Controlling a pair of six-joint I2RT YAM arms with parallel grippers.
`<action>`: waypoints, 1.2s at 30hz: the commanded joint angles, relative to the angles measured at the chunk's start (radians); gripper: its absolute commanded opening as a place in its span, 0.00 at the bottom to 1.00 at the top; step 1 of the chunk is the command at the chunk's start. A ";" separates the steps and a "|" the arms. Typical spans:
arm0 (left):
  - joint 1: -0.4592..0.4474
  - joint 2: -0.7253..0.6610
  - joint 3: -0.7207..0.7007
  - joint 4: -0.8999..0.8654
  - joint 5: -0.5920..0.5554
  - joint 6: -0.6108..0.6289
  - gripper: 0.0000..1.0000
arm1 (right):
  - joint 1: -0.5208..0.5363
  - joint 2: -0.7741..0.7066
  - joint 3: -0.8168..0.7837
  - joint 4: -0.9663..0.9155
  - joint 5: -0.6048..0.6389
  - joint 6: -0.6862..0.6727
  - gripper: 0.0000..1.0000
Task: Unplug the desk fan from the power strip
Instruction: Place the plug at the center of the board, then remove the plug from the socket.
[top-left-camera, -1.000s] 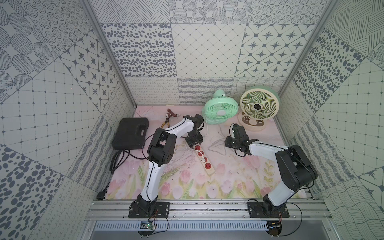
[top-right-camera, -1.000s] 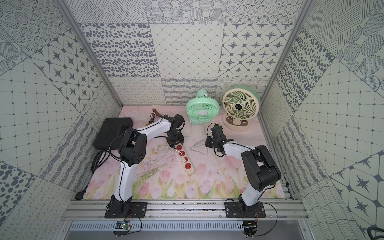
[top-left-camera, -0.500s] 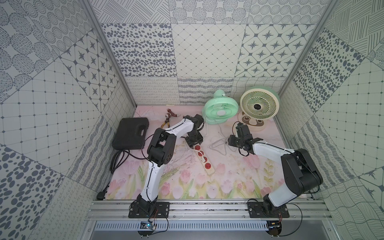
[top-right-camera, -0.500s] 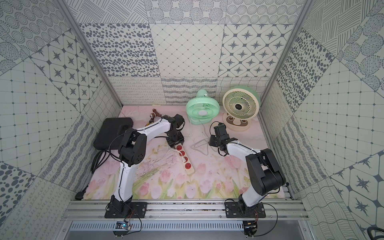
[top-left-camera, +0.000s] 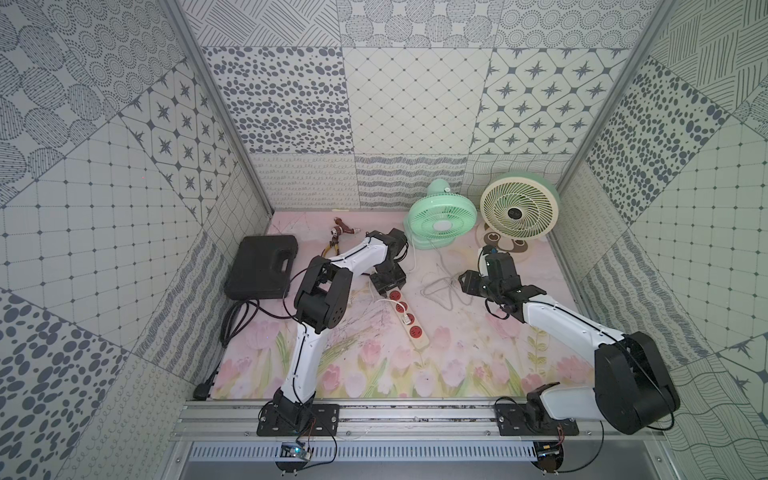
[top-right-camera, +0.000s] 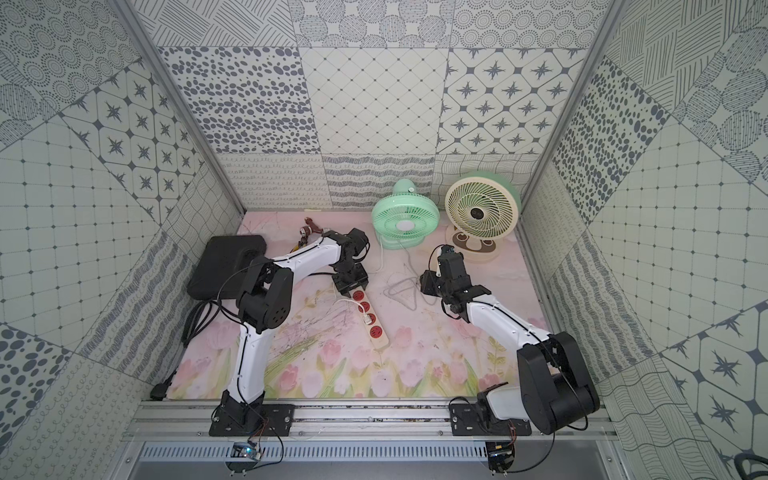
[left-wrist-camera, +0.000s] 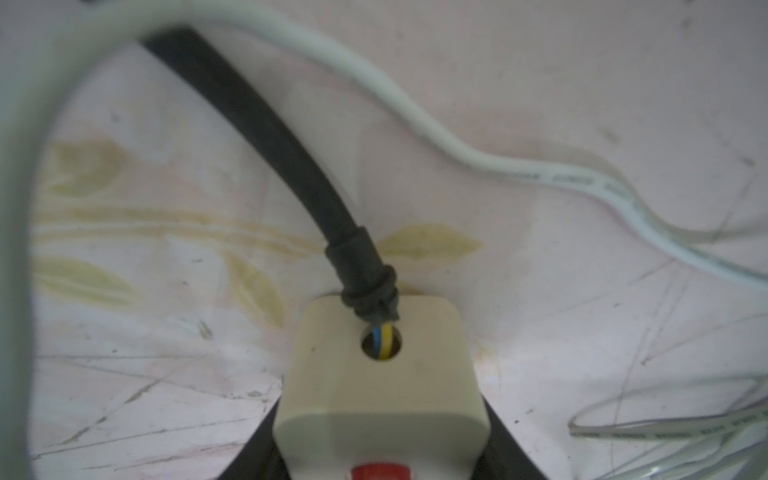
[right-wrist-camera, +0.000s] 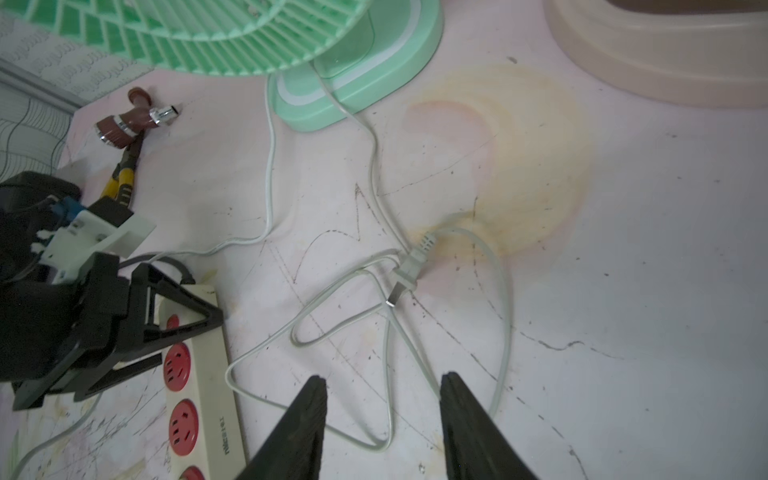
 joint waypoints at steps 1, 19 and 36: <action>0.002 0.084 -0.043 -0.176 -0.087 0.017 0.00 | 0.058 -0.040 -0.034 0.050 -0.035 -0.040 0.48; 0.004 0.102 0.033 -0.322 -0.088 -0.002 0.00 | 0.415 0.068 -0.008 0.134 -0.038 -0.230 0.47; 0.002 0.130 0.110 -0.450 -0.106 -0.029 0.00 | 0.506 0.246 0.083 0.132 0.008 -0.215 0.43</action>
